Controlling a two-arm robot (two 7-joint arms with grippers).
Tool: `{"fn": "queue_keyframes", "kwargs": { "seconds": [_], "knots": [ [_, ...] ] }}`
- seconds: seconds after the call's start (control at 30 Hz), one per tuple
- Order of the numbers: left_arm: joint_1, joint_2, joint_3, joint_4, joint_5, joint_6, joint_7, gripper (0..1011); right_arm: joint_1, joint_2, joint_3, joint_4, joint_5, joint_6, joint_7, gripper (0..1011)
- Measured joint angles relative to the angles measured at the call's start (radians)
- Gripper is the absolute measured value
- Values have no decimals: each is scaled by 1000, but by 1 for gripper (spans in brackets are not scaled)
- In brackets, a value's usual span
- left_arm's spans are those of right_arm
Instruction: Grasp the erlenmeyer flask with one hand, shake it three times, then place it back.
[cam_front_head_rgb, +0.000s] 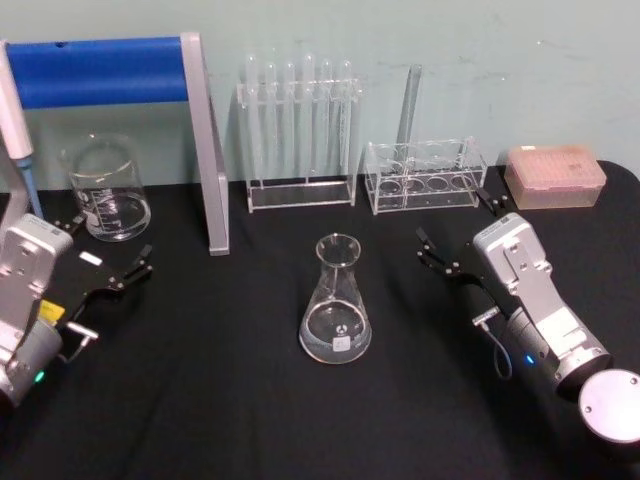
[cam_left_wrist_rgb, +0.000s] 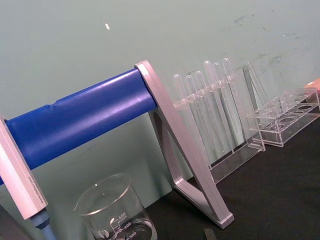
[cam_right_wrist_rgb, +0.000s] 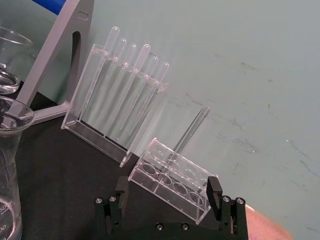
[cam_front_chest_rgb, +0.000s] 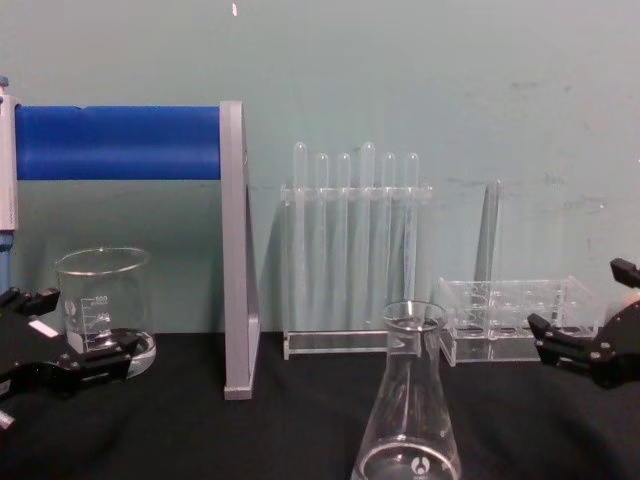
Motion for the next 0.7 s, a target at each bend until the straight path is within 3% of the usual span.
{"fn": "queue_keyframes", "kwargs": {
  "seconds": [0.7],
  "knots": [
    [0, 0, 0, 0, 0, 0, 0, 1001, 0, 0, 0, 0, 0, 0, 0, 1000]
  ]
}}
